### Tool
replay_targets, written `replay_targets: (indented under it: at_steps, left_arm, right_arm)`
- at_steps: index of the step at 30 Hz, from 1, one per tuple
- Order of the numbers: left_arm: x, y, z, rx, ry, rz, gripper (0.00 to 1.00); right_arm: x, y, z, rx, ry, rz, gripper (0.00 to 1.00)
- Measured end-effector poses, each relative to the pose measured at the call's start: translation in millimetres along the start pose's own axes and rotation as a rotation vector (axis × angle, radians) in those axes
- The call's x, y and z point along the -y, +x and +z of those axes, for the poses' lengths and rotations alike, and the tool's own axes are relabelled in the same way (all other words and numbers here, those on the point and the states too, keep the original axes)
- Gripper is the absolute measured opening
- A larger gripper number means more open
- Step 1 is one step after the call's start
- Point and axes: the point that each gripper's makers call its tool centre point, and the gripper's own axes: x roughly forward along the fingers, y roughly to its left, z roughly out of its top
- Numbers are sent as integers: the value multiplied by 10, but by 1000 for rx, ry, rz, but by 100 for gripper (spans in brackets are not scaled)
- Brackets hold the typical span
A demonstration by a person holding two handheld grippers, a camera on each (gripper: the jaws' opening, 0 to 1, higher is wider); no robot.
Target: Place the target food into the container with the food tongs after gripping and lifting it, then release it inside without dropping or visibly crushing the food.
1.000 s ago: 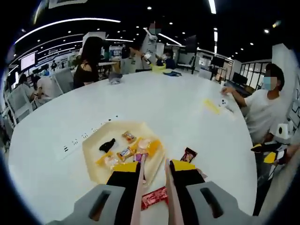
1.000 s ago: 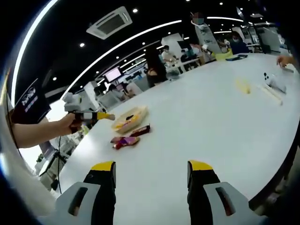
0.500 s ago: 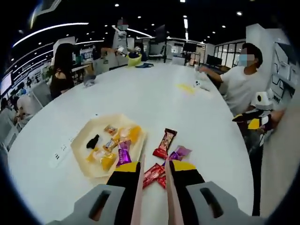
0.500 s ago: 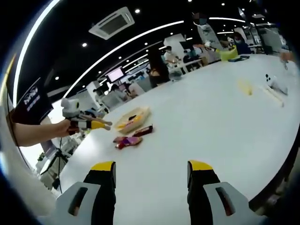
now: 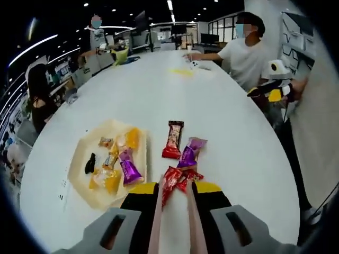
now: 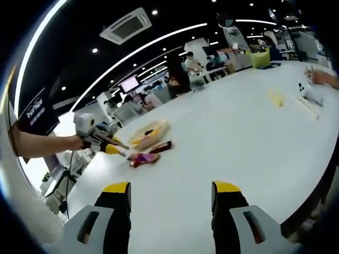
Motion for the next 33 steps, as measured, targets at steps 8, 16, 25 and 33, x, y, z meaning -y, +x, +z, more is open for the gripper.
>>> replay_targets:
  at_steps: [8, 16, 25, 33]
  left_arm:
    - [-18, 139, -85, -61, 66, -43, 23]
    - [-62, 184, -108, -75, 82, -59, 23]
    - [-102, 209, -135, -98, 105, -76, 23]
    - [-107, 230, -168, -121, 132, -92, 23]
  right_arm:
    - [45, -16, 1, -2, 6, -17, 61]
    - [59, -15, -19, -10, 8, -25, 61]
    - [59, 7, -15, -14, 8, -27, 61]
    - [78, 19, -18, -13, 14, -36, 61]
